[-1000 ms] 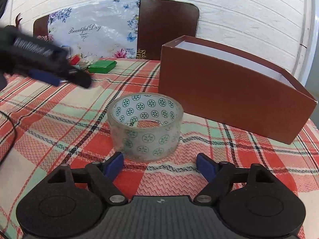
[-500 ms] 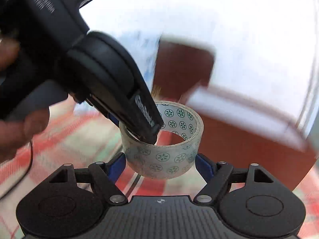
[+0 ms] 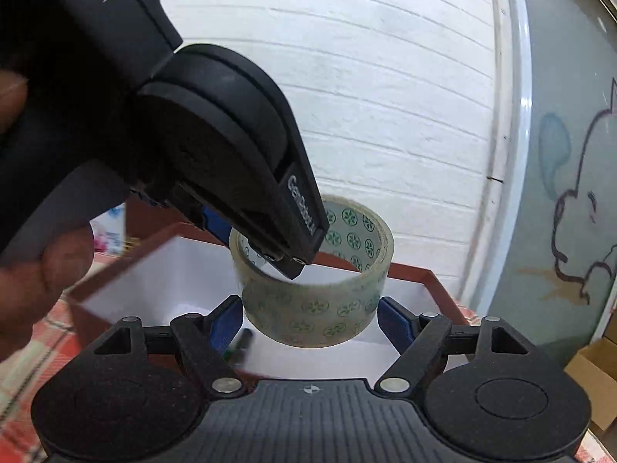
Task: Organize objects
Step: 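Carry the clear tape roll with the left gripper and release it into the brown box, then move the left gripper back toward the green-and-white wrapped packet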
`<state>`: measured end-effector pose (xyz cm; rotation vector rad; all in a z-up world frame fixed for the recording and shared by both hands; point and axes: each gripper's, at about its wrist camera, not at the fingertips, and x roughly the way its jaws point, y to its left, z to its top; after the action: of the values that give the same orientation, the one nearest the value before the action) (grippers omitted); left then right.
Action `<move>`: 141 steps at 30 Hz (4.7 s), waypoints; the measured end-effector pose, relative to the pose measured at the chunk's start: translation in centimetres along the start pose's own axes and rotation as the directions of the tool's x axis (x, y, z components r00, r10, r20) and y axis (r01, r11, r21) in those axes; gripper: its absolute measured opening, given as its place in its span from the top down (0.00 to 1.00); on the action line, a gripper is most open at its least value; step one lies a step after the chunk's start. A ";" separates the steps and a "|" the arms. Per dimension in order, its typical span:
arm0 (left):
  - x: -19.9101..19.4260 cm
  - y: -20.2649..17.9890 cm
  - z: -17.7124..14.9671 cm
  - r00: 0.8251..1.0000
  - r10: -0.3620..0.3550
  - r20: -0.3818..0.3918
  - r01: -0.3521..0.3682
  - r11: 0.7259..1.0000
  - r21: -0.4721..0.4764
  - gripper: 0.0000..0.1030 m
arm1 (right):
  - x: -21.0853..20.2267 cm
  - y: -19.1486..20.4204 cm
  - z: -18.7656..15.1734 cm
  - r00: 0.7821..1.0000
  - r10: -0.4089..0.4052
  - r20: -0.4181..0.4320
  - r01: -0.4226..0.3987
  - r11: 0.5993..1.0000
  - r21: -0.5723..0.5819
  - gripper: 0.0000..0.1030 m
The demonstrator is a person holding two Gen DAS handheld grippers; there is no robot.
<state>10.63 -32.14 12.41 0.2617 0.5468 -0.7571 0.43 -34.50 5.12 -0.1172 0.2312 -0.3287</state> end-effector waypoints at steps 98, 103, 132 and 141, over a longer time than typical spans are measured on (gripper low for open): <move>-10.1 7.2 -21.4 0.936 0.271 -0.227 -0.300 0.948 -0.103 0.22 | -8.2 5.4 -7.5 0.934 0.146 -0.326 -0.069 0.969 0.236 0.25; -10.4 7.4 -21.5 0.937 0.265 -0.226 -0.295 0.949 -0.111 0.22 | -8.2 5.7 -7.4 0.932 0.143 -0.332 -0.072 0.974 0.217 0.25; -14.6 20.3 -24.9 0.876 0.424 -0.231 -0.470 0.858 -0.207 0.21 | -6.2 18.4 -4.5 0.823 0.404 -0.399 -0.426 0.904 0.037 0.30; -16.4 30.9 -27.9 0.776 0.593 -0.216 -0.628 0.696 -0.347 0.05 | -3.6 24.2 -3.1 0.796 0.483 -0.365 -0.528 0.849 -0.028 0.30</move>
<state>12.33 10.60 -0.68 0.0775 0.6370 0.0367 3.72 -10.80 -0.83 -0.1195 0.6225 0.2128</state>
